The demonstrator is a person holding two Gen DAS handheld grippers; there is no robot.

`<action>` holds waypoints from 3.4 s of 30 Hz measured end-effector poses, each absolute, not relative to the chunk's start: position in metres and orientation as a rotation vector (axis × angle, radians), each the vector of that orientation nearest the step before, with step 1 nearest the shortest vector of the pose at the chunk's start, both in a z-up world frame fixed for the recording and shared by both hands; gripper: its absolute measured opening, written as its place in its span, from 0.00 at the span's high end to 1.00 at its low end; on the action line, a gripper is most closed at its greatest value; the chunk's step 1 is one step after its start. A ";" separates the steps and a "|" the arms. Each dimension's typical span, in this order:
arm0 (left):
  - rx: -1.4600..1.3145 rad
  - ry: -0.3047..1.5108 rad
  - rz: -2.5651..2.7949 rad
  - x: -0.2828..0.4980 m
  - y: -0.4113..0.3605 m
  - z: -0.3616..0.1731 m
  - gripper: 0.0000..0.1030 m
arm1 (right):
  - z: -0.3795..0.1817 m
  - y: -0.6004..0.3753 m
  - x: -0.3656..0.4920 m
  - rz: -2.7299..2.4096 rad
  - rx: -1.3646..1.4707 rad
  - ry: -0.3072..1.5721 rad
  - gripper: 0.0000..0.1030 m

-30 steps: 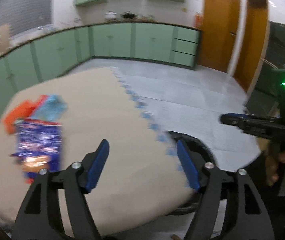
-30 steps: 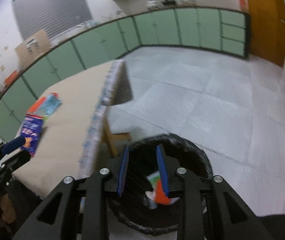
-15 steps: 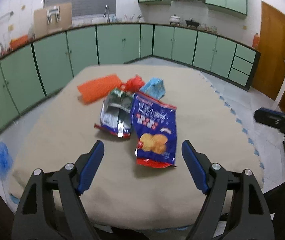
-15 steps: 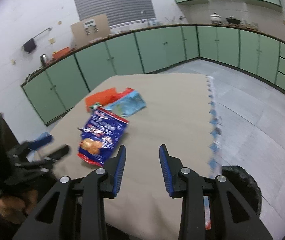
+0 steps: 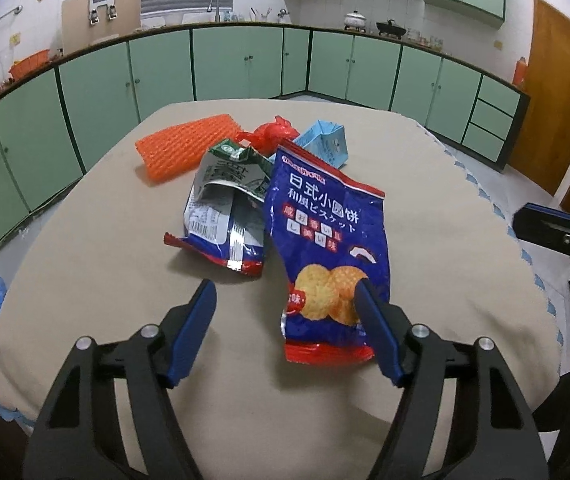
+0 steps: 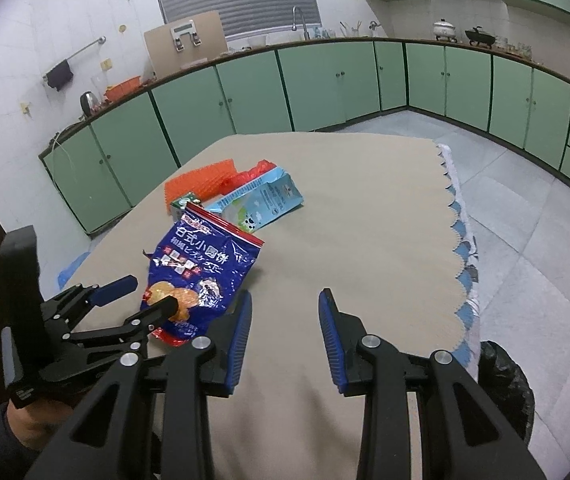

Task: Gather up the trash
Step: 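Close the right gripper on the blue biscuit bag, then lift the biscuit bag with the right gripper while the left grasps the green-white milk packet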

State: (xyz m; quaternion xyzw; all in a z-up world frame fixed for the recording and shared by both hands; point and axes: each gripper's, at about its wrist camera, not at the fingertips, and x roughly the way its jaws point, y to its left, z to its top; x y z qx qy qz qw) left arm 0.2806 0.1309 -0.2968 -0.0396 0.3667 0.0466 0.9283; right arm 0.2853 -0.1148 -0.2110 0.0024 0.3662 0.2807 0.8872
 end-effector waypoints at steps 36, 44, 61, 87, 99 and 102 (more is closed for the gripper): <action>-0.168 0.790 -0.006 0.296 0.136 -0.313 0.77 | -0.230 -0.100 0.301 0.606 0.012 0.795 0.67; -0.206 0.758 -0.041 0.294 0.138 -0.306 1.00 | -0.233 -0.097 0.300 0.609 0.004 0.805 0.67; -0.090 0.613 0.083 0.272 0.135 -0.278 0.46 | -0.250 -0.096 0.305 0.561 -0.007 0.833 0.54; -0.119 0.620 0.080 0.271 0.151 -0.283 0.46 | -0.264 -0.080 0.311 0.538 -0.115 0.804 0.98; -0.131 0.614 0.065 0.295 0.142 -0.274 0.46 | -0.227 -0.140 0.310 0.456 -0.015 0.701 0.98; -0.134 0.637 0.073 0.305 0.137 -0.280 0.46 | -0.227 -0.154 0.317 0.437 -0.001 0.696 0.98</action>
